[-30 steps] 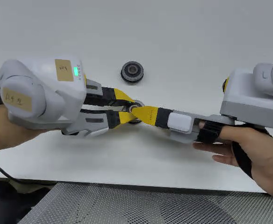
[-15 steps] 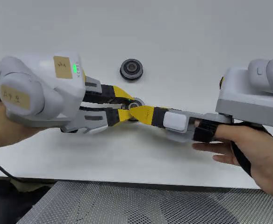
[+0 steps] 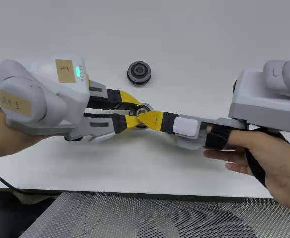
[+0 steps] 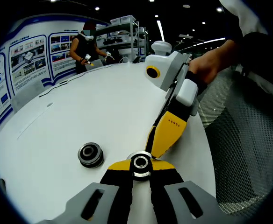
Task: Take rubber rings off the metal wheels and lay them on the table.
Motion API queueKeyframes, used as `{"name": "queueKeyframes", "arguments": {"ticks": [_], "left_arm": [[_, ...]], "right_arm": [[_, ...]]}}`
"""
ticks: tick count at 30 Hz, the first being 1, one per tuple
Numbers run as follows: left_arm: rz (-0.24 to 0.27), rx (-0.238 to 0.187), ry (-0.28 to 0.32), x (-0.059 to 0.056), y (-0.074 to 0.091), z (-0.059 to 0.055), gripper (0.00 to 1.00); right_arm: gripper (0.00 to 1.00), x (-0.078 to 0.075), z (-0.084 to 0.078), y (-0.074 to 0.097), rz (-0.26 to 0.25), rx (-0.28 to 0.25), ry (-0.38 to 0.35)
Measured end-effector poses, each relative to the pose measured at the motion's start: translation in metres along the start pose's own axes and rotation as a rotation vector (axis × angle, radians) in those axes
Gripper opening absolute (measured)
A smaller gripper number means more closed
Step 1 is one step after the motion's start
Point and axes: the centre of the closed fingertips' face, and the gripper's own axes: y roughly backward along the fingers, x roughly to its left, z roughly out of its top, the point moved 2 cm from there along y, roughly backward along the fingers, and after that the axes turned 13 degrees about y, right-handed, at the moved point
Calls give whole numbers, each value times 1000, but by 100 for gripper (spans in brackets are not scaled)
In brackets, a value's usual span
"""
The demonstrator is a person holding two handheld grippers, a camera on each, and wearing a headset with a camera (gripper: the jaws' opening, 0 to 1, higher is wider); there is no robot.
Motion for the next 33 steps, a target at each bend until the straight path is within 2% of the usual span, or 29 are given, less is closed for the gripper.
{"name": "queueKeyframes", "arguments": {"ticks": [11,18,23,29,33], "left_arm": [[5,-7,2,0,0,0,12],[11,-11,5,0,0,0,12],[13,-12,9,0,0,0,12],[12,-11,6,0,0,0,12],[14,-12,8,0,0,0,12]], "right_arm": [[31,0,2,-1,-18,-2,36],[30,-3,4,-2,-36,-2,28],[33,-2,8,-4,-35,-21,14],[34,-1,8,-6,-44,-13,61],[37,1,8,-5,-40,-21,38]]}}
